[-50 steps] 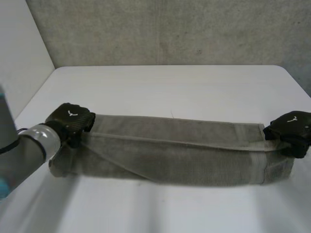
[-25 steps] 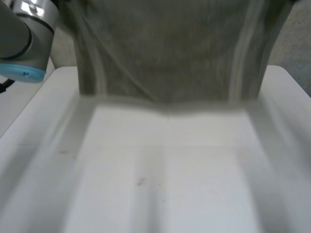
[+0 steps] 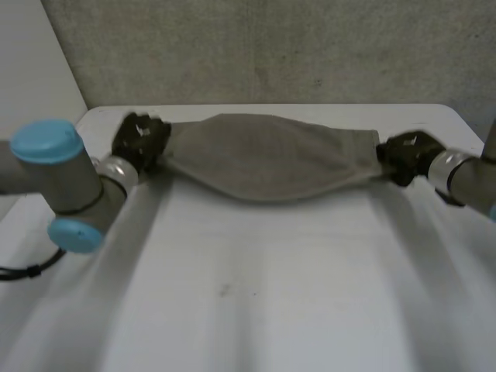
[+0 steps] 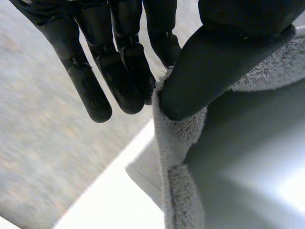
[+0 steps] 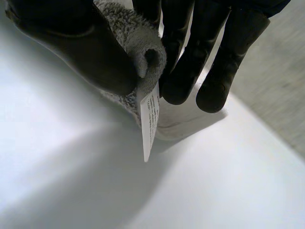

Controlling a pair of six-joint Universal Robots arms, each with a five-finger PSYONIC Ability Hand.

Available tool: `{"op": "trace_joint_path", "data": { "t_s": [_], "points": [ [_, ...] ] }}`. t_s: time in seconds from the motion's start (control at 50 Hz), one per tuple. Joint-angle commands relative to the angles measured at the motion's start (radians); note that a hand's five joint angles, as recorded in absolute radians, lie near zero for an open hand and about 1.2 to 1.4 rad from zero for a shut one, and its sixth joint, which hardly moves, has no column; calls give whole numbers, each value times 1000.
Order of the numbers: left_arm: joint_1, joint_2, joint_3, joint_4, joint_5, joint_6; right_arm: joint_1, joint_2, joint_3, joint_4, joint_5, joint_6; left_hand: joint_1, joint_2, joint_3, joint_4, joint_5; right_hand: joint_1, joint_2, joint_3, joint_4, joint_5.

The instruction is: Fold the towel.

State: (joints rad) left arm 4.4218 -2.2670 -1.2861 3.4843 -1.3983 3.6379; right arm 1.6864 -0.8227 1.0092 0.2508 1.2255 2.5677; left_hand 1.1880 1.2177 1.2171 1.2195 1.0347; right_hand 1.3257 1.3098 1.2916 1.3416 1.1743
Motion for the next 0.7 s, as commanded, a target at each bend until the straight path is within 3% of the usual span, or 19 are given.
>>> {"op": "trace_joint_path", "data": {
  "t_s": [0.02, 0.14, 0.2, 0.24, 0.26, 0.3, 0.36, 0.4, 0.48, 0.6, 0.7],
  "points": [
    [1, 16, -139, -10, 10, 125, -26, -94, 113, 8, -4, -20, 208, 179, 179, 177, 187, 71, 87, 105, 55, 47],
    [10, 169, -291, -18, 12, 151, -70, -266, 253, 59, -14, -70, 208, 179, 179, 177, 187, 71, 87, 105, 55, 47],
    [34, 308, -430, -33, 25, 157, -109, -383, 364, 136, -15, -184, 208, 179, 179, 177, 187, 71, 87, 105, 55, 47],
    [51, 458, -574, -92, 50, 174, -181, -493, 486, 267, -17, -356, 208, 179, 179, 177, 187, 71, 87, 105, 55, 47],
    [51, 458, -575, -93, 50, 174, -182, -493, 486, 268, -17, -357, 208, 179, 179, 177, 187, 71, 87, 105, 55, 47],
    [59, 625, -681, -186, 97, 230, -249, -582, 593, 402, -17, -539, 208, 179, 179, 177, 187, 71, 87, 105, 55, 47],
    [76, 746, -725, -256, 166, 274, -301, -631, 650, 458, -18, -660, 208, 179, 179, 177, 187, 71, 87, 105, 55, 47],
    [90, 767, -725, -278, 198, 284, -319, -638, 658, 443, -18, -662, 208, 179, 179, 177, 187, 71, 87, 105, 55, 47],
    [107, 750, -694, -284, 232, 283, -321, -630, 640, 381, -29, -620, 208, 179, 179, 177, 187, 71, 87, 105, 55, 47],
    [99, 485, -475, -292, 217, 286, -257, -461, 511, 255, -35, -468, 208, 179, 179, 177, 187, 71, 87, 105, 55, 47],
    [30, 218, -190, -295, 139, 304, -139, -247, 303, 229, 8, -336, 208, 179, 179, 177, 187, 71, 87, 105, 55, 47]
  ]
}}
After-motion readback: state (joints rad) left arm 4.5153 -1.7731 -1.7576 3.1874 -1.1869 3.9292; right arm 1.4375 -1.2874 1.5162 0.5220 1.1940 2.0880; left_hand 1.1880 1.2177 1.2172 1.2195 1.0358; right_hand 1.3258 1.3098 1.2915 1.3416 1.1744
